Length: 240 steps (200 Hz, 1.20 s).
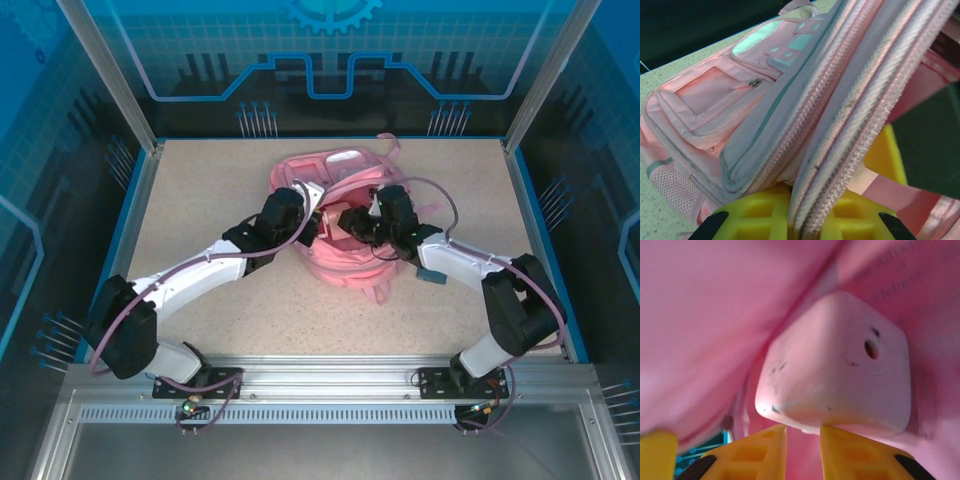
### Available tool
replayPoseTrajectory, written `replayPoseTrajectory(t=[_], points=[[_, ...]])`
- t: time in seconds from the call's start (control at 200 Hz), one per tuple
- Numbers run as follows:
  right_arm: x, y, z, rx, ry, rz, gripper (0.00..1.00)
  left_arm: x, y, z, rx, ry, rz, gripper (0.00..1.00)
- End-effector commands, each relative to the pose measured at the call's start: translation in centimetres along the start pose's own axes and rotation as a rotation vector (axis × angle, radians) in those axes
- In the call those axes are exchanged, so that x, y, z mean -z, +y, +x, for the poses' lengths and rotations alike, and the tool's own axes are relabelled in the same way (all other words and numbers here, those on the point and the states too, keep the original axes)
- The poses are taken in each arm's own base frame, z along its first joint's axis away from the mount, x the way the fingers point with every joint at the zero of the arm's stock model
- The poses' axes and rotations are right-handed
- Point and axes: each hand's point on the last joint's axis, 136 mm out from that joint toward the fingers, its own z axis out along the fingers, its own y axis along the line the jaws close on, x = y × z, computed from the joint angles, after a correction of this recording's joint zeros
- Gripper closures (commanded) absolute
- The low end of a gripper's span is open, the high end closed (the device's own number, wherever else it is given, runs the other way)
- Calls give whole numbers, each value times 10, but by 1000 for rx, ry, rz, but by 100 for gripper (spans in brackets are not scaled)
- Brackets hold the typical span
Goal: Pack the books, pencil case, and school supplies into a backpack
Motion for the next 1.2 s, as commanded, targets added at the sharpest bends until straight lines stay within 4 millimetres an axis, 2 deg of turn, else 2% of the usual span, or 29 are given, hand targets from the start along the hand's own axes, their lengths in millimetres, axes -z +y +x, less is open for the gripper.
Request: replayPoseTrajectory(t=[0.0,0.09,0.15,0.23,0.335,0.38,0.4,0.525,0.65,0.725,0.815,0.905,1.02,1.116,1.196], points=[[-14,14,-28,9,-88,-36,75,32,-20,-61,73,-229,114,95],[-25,10,-30,-4,-74,-28,77,30,-21,-56,86,-216,117,95],[-25,15,-33,4,-90,-56,77,27,-21,-52,99,-200,116,95],[-15,15,-32,7,-108,-58,77,22,-22,-47,119,-175,115,95],[8,10,-29,17,-130,-39,75,11,-28,-39,140,-134,138,95],[20,2,-25,8,-125,2,74,6,-32,-35,146,-110,154,95],[24,-11,-17,-2,-112,35,74,3,-34,-34,148,-100,158,95],[57,-49,4,-37,-112,150,70,-10,-52,-28,137,-47,202,93],[95,-80,19,-51,-136,277,64,-18,-74,-20,128,43,290,81],[117,-86,20,-35,-159,330,58,-18,-81,-13,127,112,328,63],[135,-78,14,3,-182,338,49,-12,-86,-4,127,174,374,38],[141,-64,8,24,-173,312,36,-3,-80,0,165,200,403,24],[133,-44,7,23,-119,242,25,5,-51,10,263,207,382,20],[119,-34,11,-19,-57,183,22,12,-30,26,314,211,366,19],[108,-28,12,-49,-24,136,21,15,-23,44,328,217,382,19]])
